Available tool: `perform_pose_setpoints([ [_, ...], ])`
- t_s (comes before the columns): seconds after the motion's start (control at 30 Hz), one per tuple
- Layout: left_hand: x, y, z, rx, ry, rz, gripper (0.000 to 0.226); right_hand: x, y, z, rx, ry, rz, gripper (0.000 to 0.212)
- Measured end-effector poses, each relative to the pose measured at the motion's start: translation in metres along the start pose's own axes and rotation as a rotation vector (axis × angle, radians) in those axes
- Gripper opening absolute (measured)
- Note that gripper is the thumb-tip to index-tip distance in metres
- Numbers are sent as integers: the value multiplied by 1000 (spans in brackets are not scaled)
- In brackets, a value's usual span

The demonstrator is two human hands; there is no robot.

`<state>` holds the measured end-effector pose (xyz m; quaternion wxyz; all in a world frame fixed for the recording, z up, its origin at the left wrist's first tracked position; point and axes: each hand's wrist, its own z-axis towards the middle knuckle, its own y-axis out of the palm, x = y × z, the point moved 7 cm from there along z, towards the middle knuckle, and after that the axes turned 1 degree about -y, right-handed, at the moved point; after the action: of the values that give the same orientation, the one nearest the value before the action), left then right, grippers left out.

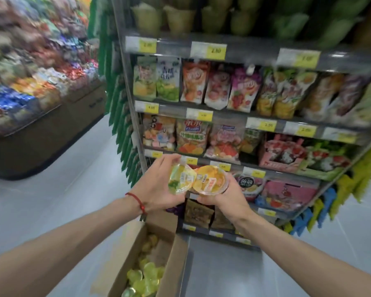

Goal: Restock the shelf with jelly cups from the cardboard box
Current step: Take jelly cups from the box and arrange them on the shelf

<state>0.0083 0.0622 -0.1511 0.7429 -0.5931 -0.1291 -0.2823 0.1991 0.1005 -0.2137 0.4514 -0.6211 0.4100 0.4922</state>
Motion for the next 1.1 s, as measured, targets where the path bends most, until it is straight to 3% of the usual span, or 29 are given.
perform_pose_setpoints([
  [0.2,-4,-91,66,41,120,58,97,-94,21,47,96,-133,-25,82],
  [0.37,-14,-159,113,97,154,81,89,-163,41,87,126,-212,-12,48],
  [0.53,-13,-214,155,239,192,120,59,-214,44,127,177,-246,30,61],
  [0.67,-10,-249,186,330,218,142,48,-255,32,154,257,-323,-13,76],
  [0.93,5,-295,235,496,211,144,39,-338,0,190,392,-518,-101,68],
  [1.1,13,-298,247,510,259,167,35,-355,-14,203,398,-529,-67,52],
])
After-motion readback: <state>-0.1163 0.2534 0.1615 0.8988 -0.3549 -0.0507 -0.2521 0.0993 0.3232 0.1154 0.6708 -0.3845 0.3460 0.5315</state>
